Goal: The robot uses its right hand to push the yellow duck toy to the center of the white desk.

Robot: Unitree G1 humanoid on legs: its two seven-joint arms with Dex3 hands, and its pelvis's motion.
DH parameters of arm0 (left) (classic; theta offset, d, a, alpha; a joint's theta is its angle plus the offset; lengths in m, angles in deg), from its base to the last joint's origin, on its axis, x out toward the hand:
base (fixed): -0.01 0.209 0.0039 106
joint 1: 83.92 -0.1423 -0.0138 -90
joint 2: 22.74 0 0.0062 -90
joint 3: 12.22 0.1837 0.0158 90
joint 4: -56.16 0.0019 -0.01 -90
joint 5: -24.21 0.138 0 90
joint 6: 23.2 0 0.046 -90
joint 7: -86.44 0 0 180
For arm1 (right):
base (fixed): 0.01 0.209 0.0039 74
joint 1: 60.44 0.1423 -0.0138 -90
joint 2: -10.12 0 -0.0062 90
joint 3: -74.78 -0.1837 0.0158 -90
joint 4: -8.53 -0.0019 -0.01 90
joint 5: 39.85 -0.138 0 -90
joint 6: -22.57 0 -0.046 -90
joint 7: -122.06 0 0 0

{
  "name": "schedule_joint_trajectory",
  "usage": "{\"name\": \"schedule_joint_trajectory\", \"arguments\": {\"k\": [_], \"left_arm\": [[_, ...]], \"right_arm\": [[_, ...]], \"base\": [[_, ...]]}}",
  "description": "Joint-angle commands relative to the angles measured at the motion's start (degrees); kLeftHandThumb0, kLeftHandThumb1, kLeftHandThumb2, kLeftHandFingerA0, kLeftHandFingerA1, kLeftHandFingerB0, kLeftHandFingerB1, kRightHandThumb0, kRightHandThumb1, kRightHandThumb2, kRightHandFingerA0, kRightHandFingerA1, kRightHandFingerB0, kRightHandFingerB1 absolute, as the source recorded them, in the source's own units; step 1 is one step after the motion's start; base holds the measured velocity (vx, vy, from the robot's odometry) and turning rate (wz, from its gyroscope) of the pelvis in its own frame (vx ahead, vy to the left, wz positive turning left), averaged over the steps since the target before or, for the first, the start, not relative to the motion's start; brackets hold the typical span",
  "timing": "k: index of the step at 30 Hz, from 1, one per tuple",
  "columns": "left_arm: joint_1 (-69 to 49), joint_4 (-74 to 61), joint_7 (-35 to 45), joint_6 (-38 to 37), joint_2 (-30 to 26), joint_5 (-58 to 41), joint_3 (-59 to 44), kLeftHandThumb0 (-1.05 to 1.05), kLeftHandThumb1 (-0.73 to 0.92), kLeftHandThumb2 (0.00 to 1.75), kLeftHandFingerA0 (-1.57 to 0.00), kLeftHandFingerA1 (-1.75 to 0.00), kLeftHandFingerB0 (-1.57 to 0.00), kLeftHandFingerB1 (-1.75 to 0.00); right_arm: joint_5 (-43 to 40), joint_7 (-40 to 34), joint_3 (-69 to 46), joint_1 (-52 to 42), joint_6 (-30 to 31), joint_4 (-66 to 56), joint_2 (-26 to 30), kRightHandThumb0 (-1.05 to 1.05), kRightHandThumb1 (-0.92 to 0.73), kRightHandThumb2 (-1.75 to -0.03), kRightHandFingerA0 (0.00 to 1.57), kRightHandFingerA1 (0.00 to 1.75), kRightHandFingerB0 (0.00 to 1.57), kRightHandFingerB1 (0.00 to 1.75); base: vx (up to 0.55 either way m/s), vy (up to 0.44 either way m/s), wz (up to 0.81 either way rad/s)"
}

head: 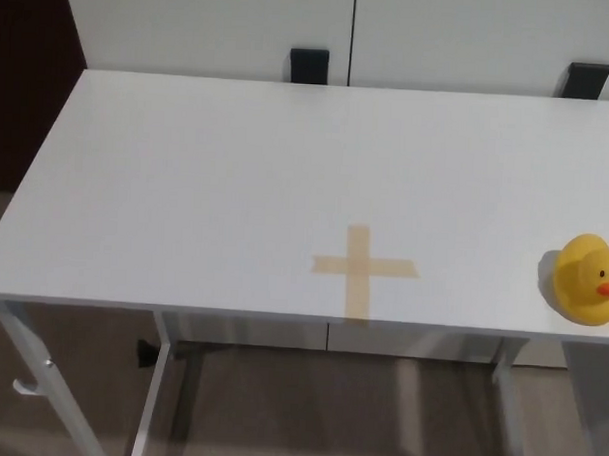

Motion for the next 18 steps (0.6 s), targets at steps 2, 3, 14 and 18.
{"name": "schedule_joint_trajectory", "arguments": {"k": [2,3,14,18], "left_arm": [[0.14,2.37,-2.27,-3.92,-1.62,-3.06,-2.49,0.15,-0.14,1.75,-1.18,-1.19,-1.16,-1.14],[0.07,2.35,-2.26,-3.75,-1.67,-3.06,-2.56,0.15,-0.14,1.75,-1.18,-1.19,-1.16,-1.14],[-0.67,3.04,-3.25,-3.33,-1.97,-3.16,-2.38,0.31,-0.06,1.75,-1.19,-1.21,-1.18,-1.15],[-0.75,3.18,-3.44,-3.07,-1.75,-3.16,-2.17,0.33,-0.12,1.75,-1.18,-1.21,-1.15,-1.17]], "right_arm": [[-10.62,6.78,-9.42,4.58,-6.0,2.54,3.13,-0.42,-0.66,-0.61,0.37,0.35,0.21,0.3],[-11.39,7.29,-10.32,5.45,-5.09,2.35,3.95,-0.42,-0.66,-0.61,0.37,0.35,0.21,0.3],[-13.42,8.09,-8.57,14.23,9.12,-23.71,7.49,-0.72,-0.83,-0.66,0.16,0.33,0.19,0.28],[-13.39,11.42,-3.69,20.2,8.3,-28.3,4.47,-0.74,-0.84,-0.66,0.28,0.46,0.24,0.36]], "base": [[0.0,0.0,0.0],[0.0,0.0,0.0],[0.0,0.0,0.01],[0.01,-0.002,0.03]]}}
